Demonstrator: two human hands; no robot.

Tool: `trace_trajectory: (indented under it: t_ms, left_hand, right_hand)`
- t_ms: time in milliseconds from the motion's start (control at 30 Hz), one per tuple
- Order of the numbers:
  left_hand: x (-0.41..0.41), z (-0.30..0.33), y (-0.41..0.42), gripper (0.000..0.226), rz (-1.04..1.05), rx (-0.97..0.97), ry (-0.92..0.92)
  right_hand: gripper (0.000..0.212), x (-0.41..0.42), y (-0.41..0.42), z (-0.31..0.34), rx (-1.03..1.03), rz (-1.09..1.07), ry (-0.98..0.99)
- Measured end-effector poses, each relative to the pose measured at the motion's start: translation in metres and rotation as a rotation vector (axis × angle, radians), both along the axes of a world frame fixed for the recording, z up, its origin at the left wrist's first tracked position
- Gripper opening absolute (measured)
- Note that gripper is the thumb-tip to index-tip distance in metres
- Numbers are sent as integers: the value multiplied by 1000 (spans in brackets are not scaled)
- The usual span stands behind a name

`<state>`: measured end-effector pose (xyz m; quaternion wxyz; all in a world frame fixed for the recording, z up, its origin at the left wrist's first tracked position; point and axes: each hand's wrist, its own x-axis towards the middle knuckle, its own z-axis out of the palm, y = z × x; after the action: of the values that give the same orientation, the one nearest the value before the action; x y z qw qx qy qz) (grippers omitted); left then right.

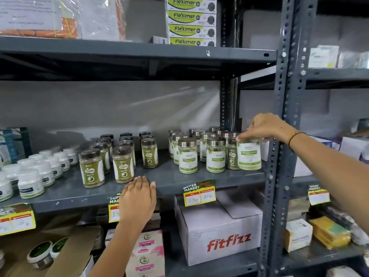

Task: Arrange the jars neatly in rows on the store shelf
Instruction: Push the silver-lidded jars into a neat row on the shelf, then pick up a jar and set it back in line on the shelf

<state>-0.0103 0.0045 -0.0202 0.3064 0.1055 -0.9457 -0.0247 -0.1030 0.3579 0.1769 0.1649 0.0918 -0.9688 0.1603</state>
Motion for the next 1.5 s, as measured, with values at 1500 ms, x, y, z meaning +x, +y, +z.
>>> trace_trajectory:
  t_ms: [1500]
  left_hand:
    - [4,0,6,62,28,-20,1]
  right_hand:
    - [78,-83,-33,-16,412,182,-290]
